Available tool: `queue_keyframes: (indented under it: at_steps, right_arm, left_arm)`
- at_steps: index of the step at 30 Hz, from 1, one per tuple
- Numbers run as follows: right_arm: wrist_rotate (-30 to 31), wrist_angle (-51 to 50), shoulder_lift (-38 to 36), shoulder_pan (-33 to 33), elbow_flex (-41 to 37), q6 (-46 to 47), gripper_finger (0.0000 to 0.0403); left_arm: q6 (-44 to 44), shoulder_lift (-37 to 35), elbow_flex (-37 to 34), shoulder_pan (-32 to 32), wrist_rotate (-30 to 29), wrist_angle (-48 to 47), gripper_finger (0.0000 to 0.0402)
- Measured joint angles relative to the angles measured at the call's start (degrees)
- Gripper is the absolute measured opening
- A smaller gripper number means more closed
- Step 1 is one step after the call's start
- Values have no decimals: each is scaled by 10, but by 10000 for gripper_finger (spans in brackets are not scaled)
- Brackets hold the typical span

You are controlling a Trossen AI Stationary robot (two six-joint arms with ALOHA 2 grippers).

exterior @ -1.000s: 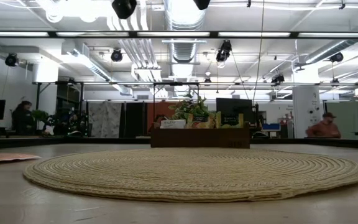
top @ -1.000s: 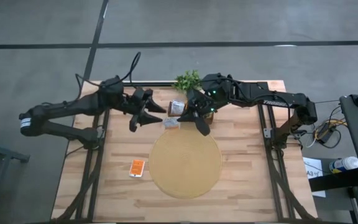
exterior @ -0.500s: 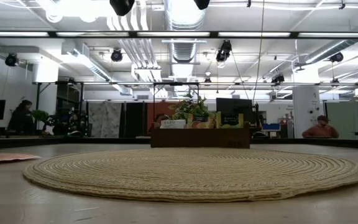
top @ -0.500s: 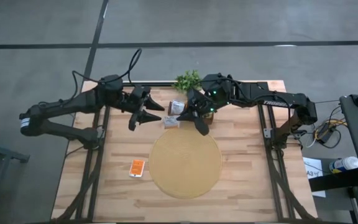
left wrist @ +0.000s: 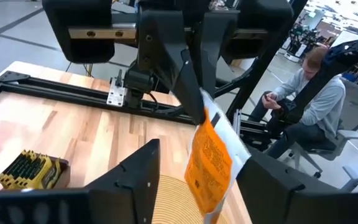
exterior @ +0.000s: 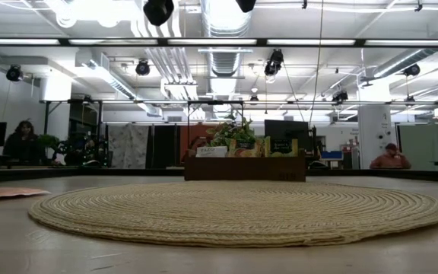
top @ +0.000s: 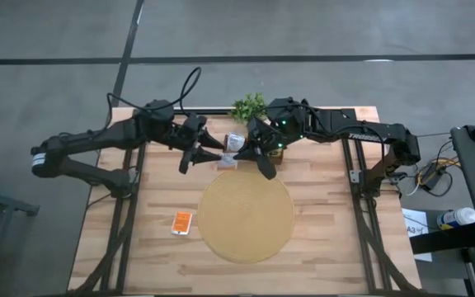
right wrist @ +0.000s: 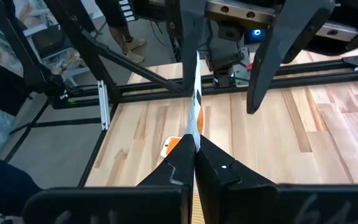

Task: Pick & Place Tea
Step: Put the white tea bag into the left section of the wooden organizer

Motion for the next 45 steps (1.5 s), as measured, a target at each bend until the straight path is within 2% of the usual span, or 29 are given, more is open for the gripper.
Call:
queue_keyframes:
  at_steps: [5,10,12,24,31,37,42,45]
  right_arm:
    - [1,-1,1,-1,0,0,8]
    - [1,-2,1,-2,0,0,8]
    - [2,-2,1,-2,0,0,8]
    - [1,11,-5,-2,0,9,17]
    - [12,21,-32,-4,0,32,77]
    - [28,30,-67,-7,0,35,135]
    - [38,26,-91,-8,0,35,156]
    - [48,19,-103,-7,0,35,157]
  left_arm:
    - [1,6,2,0,0,-2,141]
    - [9,7,2,0,3,-5,37]
    - [15,7,2,0,4,-5,11]
    - [37,6,17,3,0,-24,1]
    - [41,6,19,18,-3,-37,0]
    - [90,14,12,42,-2,-44,0]
    - [115,44,-3,71,0,-29,0]
    - [126,75,-13,87,22,-8,0]
